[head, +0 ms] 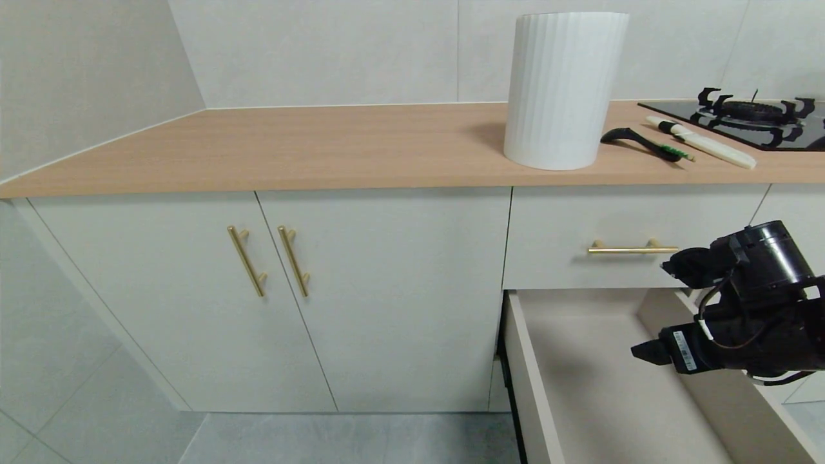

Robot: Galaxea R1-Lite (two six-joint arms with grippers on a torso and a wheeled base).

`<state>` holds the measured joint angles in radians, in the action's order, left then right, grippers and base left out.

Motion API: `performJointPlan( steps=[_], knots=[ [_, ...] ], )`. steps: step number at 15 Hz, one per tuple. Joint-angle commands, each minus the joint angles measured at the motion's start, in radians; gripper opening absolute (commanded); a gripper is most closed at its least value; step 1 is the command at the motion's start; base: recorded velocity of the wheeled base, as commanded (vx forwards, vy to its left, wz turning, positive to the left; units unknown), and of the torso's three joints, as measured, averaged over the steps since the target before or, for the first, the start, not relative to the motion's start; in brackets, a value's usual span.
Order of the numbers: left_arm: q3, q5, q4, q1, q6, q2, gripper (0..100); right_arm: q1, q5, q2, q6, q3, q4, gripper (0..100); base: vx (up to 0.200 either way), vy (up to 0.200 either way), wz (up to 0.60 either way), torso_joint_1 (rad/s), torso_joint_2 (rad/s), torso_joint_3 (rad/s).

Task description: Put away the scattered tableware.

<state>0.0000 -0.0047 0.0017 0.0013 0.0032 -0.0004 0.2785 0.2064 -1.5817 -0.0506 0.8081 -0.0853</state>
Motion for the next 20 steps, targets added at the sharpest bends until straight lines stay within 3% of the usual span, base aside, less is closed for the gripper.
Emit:
performJointPlan(
  steps=[1, 13, 16, 18, 20],
  knots=[
    [0.000, 0.000, 0.000, 0.000, 0.000, 0.002, 100, 0.001, -0.001, 0.003, 0.000, 0.000, 0.001, 100, 0.000, 0.000, 0.00, 0.066, -0.32, -0.246],
    [0.000, 0.000, 0.000, 0.000, 0.000, 0.000, 100, 0.001, 0.004, -0.003, 0.000, -0.001, 0.001, 100, 0.000, 0.000, 0.00, 0.146, -0.45, -0.297],
    [0.000, 0.000, 0.000, 0.000, 0.000, 0.000, 100, 0.001, 0.015, 0.020, 0.023, 0.019, 0.110, 100, 0.000, 0.000, 0.00, 0.085, -0.22, -0.126],
    [0.000, 0.000, 0.000, 0.000, 0.000, 0.000, 100, 0.001, 0.019, 0.008, 0.081, 0.122, 0.222, 100, 0.000, 0.000, 0.00, 0.016, -0.03, -0.018],
    [0.000, 0.000, 0.000, 0.000, 0.000, 0.000, 100, 0.001, 0.019, 0.006, 0.077, 0.212, 0.231, 100, 0.000, 0.000, 0.00, 0.000, 0.00, 0.000]
  ],
)
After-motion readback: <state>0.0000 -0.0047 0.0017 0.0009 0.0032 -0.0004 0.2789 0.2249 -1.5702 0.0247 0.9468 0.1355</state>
